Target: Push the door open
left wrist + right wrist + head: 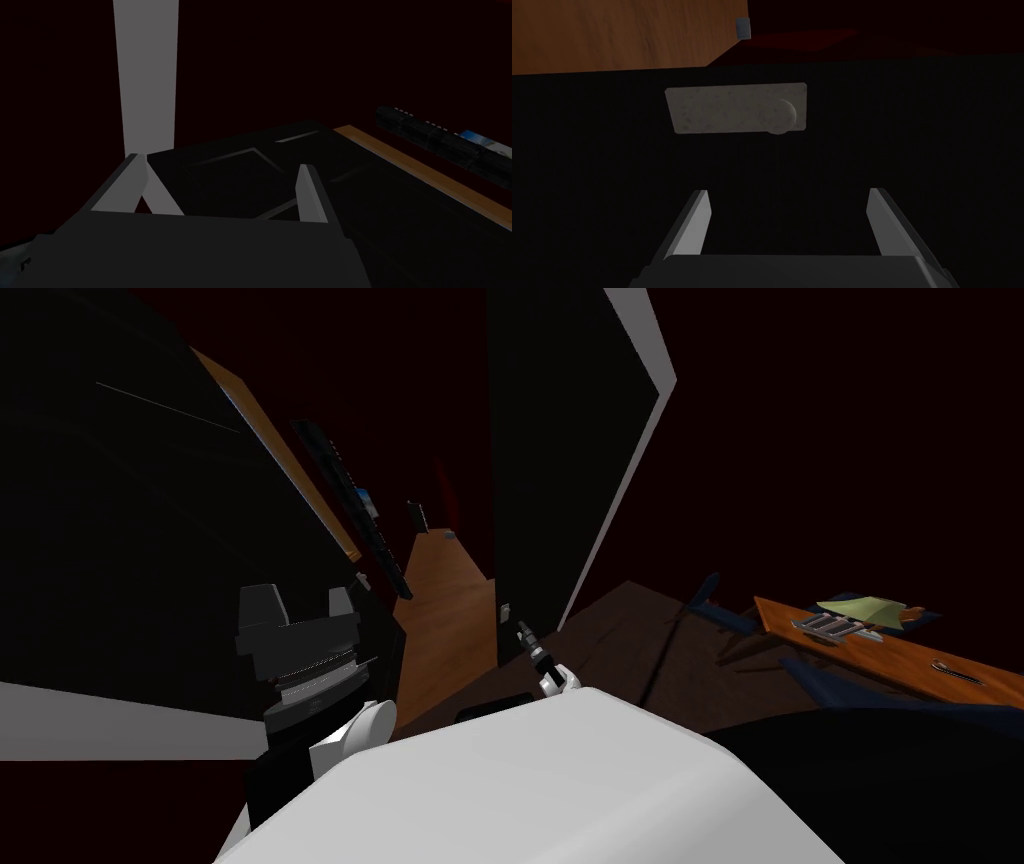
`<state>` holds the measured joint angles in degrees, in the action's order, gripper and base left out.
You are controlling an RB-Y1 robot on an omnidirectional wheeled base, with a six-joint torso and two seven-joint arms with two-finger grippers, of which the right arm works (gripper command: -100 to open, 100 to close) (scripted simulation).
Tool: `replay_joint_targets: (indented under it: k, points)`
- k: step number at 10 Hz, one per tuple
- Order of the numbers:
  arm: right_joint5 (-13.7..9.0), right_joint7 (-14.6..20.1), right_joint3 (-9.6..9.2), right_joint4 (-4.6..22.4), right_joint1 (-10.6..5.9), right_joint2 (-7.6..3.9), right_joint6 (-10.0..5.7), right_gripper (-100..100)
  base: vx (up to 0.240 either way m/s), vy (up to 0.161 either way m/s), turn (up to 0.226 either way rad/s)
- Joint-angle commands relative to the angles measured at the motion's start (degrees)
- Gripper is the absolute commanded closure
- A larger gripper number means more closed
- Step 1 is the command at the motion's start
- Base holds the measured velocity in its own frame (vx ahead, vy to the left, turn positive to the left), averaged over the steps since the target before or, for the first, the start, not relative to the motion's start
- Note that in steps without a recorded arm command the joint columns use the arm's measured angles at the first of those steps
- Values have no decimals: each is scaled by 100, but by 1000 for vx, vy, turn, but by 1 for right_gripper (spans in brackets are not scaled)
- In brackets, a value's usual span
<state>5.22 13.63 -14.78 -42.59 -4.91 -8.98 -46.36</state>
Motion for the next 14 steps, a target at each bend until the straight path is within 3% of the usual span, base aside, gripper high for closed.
replay_joint_targets:
  k: [1, 8, 9, 14]
  points:
    - [-7, -26, 19, 25, -13, 20, -2, -100, 190, 49, 28]
    - [-40, -137, 106, 132, -62, 118, -9, -100, 172, 49, 28]
    - [-40, -137, 106, 132, -62, 118, -9, 100, -13, 2, -8]
    - [-40, -137, 106, 132, -62, 118, -9, 100, -11, -2, 3]
